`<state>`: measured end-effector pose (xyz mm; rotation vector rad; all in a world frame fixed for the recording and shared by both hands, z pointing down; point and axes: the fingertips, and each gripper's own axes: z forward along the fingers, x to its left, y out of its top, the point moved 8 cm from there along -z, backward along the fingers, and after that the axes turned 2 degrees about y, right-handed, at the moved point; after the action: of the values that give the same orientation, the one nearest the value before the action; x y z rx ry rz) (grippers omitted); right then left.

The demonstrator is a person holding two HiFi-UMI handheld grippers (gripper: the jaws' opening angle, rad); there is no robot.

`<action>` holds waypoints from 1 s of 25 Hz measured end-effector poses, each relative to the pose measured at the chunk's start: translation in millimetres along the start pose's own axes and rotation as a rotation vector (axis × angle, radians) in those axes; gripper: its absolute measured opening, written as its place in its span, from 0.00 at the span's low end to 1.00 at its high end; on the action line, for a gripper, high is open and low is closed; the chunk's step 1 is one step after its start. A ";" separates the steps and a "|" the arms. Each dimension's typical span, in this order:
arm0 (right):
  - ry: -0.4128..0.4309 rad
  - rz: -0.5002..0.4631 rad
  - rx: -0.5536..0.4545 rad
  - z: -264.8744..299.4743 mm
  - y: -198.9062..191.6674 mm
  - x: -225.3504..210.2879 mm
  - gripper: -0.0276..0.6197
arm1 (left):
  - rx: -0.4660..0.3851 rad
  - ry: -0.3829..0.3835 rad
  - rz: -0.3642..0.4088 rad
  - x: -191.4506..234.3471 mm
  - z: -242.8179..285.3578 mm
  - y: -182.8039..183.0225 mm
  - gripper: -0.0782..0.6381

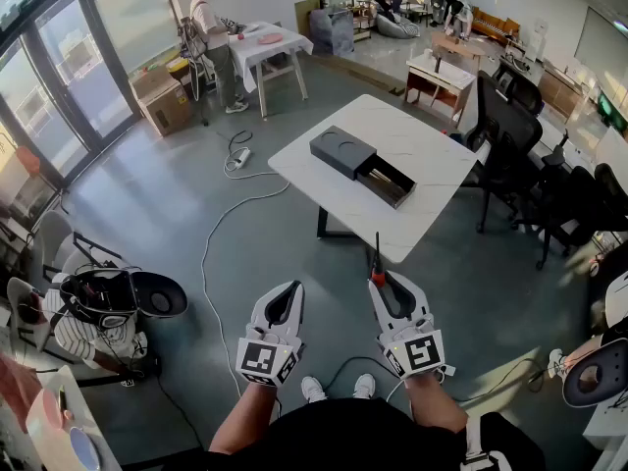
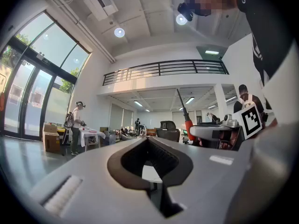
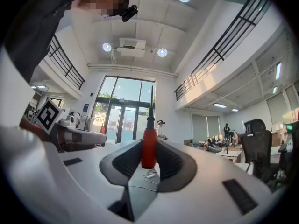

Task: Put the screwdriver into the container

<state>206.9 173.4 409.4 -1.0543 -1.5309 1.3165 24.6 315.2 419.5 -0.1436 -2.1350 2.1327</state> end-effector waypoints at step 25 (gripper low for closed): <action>-0.077 0.057 0.075 -2.9 -15.4 55.3 0.20 | 0.055 -0.081 -0.024 40.0 -40.8 -33.0 0.12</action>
<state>192.1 225.4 428.8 -1.0167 -1.5059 1.4574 -8.1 361.5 453.3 -0.0270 -2.1074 2.2176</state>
